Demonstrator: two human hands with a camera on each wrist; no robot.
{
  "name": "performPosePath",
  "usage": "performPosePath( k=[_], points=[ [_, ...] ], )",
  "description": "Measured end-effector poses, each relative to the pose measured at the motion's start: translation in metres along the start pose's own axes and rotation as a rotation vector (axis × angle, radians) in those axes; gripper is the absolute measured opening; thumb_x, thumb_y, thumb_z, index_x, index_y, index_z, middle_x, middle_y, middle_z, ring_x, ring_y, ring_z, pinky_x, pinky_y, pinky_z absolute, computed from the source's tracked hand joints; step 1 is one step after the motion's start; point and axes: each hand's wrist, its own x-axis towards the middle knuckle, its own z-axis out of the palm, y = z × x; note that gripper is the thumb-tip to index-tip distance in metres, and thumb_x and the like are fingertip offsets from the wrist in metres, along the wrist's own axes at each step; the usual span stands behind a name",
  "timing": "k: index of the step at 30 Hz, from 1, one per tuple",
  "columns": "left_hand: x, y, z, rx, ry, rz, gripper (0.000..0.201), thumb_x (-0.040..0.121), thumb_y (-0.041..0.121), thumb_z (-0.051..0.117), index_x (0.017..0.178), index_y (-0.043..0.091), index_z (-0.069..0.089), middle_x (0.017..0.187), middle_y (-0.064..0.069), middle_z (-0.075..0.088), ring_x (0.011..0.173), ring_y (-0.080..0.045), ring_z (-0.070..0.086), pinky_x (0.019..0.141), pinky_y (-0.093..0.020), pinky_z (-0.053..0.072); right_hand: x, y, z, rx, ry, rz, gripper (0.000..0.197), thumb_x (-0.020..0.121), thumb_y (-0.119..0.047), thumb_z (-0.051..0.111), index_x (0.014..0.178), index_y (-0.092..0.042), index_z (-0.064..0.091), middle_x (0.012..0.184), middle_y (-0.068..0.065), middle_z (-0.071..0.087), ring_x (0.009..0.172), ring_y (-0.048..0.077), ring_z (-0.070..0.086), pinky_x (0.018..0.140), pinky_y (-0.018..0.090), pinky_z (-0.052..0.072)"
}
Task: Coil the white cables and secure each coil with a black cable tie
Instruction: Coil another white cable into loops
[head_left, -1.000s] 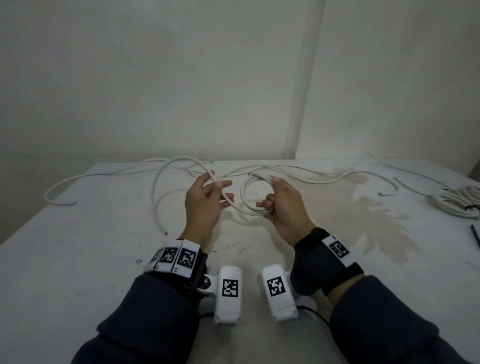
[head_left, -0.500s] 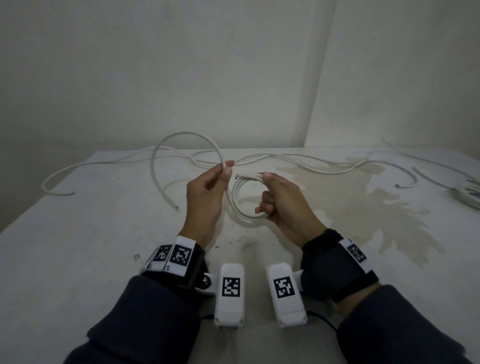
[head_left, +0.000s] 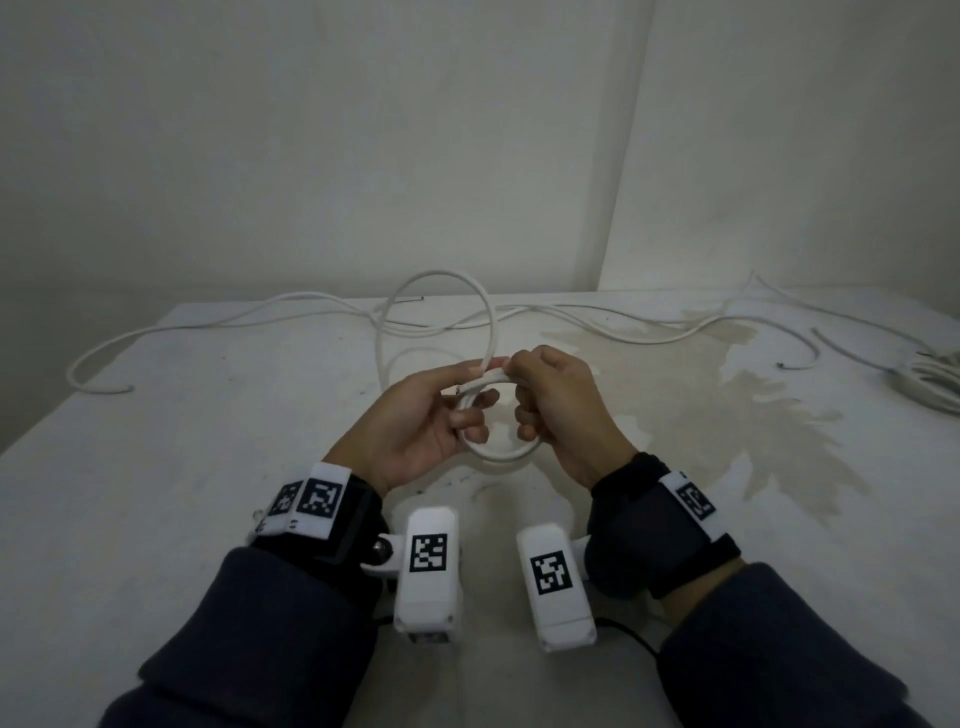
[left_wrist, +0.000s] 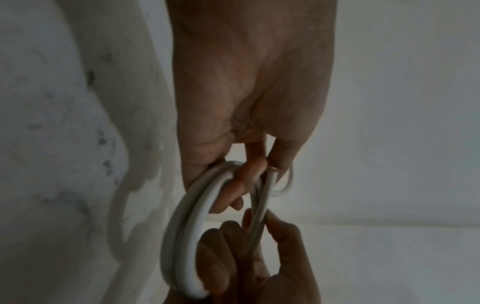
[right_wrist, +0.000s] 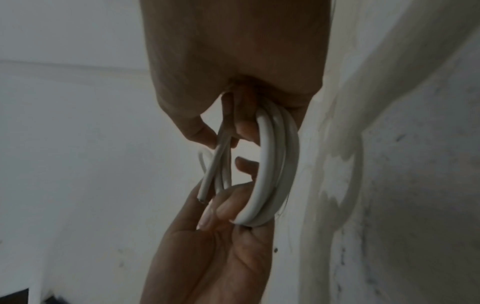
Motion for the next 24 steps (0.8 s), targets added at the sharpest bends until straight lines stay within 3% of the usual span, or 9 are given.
performPosePath(
  k=[5, 9, 11, 13, 17, 21, 24],
  points=[
    [-0.005, 0.004, 0.010, 0.395, 0.095, 0.132, 0.026, 0.099, 0.010, 0.039, 0.088, 0.005, 0.062, 0.062, -0.005, 0.043, 0.040, -0.008, 0.030, 0.052, -0.026, 0.038, -0.001, -0.001, 0.002, -0.069, 0.017, -0.052, 0.024, 0.087, -0.010, 0.056, 0.066, -0.014, 0.043, 0.045, -0.008, 0.040, 0.040, 0.012, 0.032, 0.040, 0.023, 0.031],
    [-0.006, 0.005, 0.012, 0.750, 0.112, 0.162, 0.031, 0.104, 0.022, 0.033, 0.087, 0.012, 0.057, 0.065, -0.001, 0.045, 0.042, -0.005, 0.042, 0.057, -0.025, 0.039, -0.004, -0.001, 0.001, -0.075, -0.038, -0.053, 0.013, 0.090, -0.012, 0.053, 0.090, -0.016, 0.041, 0.042, -0.014, 0.039, 0.040, 0.009, 0.033, 0.041, 0.023, 0.033],
    [-0.008, 0.009, 0.010, 0.820, 0.104, 0.182, 0.030, 0.104, 0.024, 0.035, 0.092, 0.010, 0.059, 0.065, 0.001, 0.045, 0.043, -0.003, 0.043, 0.055, -0.023, 0.040, -0.007, -0.003, 0.000, -0.064, -0.108, -0.076, 0.017, 0.093, -0.012, 0.050, 0.099, -0.019, 0.035, 0.044, -0.013, 0.036, 0.041, 0.009, 0.031, 0.043, 0.025, 0.036],
    [-0.011, 0.015, 0.006, 0.853, 0.098, 0.223, 0.030, 0.104, 0.023, 0.038, 0.099, 0.005, 0.061, 0.064, 0.004, 0.043, 0.044, -0.002, 0.042, 0.059, -0.027, 0.042, -0.011, -0.006, 0.001, -0.086, -0.193, -0.121, 0.020, 0.097, -0.014, 0.047, 0.110, -0.022, 0.034, 0.046, -0.010, 0.034, 0.042, 0.009, 0.030, 0.048, 0.026, 0.040],
    [-0.022, 0.024, 0.008, 0.967, 0.107, 0.324, 0.029, 0.103, 0.021, 0.039, 0.085, 0.007, 0.057, 0.066, 0.002, 0.043, 0.049, -0.007, 0.044, 0.061, -0.032, 0.042, -0.018, -0.011, -0.001, -0.156, -0.344, -0.228, 0.043, 0.100, -0.017, 0.048, 0.134, -0.040, 0.034, 0.054, -0.003, 0.036, 0.048, 0.013, 0.035, 0.058, 0.028, 0.047],
    [-0.030, 0.033, 0.017, 1.315, 0.125, 0.429, 0.031, 0.102, 0.021, 0.039, 0.080, 0.006, 0.054, 0.068, 0.000, 0.048, 0.058, -0.013, 0.044, 0.060, -0.030, 0.039, -0.020, -0.026, -0.008, -0.388, -0.363, -0.293, 0.053, 0.095, -0.020, 0.058, 0.136, -0.045, 0.037, 0.066, 0.005, 0.052, 0.066, 0.018, 0.056, 0.077, 0.035, 0.054],
    [-0.034, 0.043, 0.019, 1.554, 0.169, 0.515, 0.029, 0.102, 0.024, 0.037, 0.087, 0.008, 0.056, 0.069, 0.006, 0.047, 0.062, -0.008, 0.043, 0.057, -0.022, 0.032, -0.009, -0.040, -0.019, -0.696, -0.179, -0.488, 0.022, 0.094, -0.035, 0.058, 0.115, -0.039, 0.060, 0.073, -0.004, 0.058, 0.074, 0.015, 0.052, 0.074, 0.030, 0.044]
  ],
)
